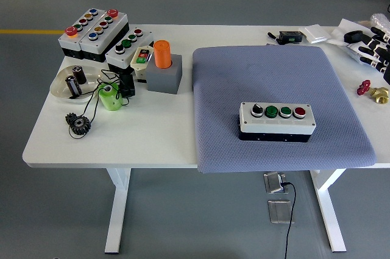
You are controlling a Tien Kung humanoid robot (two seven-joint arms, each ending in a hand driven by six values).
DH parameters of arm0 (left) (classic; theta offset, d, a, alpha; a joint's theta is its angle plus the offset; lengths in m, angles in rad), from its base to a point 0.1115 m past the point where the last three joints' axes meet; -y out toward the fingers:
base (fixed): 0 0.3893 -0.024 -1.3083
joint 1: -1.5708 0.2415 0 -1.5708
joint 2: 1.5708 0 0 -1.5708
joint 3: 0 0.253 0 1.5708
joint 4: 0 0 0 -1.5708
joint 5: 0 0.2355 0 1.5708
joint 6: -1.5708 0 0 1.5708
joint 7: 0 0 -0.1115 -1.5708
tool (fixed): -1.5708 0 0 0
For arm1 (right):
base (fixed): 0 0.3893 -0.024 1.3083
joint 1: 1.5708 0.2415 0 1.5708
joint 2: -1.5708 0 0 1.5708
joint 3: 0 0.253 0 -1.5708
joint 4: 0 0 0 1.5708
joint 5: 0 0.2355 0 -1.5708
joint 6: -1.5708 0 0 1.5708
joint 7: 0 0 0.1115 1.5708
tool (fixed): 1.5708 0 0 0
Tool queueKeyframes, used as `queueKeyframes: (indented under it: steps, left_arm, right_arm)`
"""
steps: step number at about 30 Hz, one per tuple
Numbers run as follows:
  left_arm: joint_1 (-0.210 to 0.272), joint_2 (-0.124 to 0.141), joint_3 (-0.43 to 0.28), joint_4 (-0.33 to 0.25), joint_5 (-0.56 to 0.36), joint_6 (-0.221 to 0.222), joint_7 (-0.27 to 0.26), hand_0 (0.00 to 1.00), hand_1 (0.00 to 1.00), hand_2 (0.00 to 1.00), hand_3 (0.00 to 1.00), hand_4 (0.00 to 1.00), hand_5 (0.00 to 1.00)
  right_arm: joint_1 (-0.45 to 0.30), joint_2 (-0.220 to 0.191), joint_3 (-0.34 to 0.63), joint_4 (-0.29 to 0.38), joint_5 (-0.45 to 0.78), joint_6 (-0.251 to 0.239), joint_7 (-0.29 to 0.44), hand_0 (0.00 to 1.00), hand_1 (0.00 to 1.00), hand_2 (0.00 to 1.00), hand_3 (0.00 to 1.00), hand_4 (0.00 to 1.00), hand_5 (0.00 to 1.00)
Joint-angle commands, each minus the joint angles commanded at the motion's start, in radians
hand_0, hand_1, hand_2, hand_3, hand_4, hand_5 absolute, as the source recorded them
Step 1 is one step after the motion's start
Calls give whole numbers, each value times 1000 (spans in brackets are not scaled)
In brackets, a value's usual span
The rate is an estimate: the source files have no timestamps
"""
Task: Pick up the button,place it on the desk,press the button,press the button
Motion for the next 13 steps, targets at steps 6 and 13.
queueKeyframes:
  steps: [6, 13]
  left_arm:
    - [-2, 0, 2, 0, 1, 0, 1, 672, 703, 720, 532, 372, 998]
    - [-1, 0, 3, 0, 1, 1, 2, 672, 704, 719, 533, 373, 998]
  right_arm:
    - [1, 1, 3, -1, -30, 1, -7, 940, 887, 955, 980, 824, 311]
    - [0, 0, 1, -2, -63, -16, -16, 940, 885, 954, 983, 829, 293]
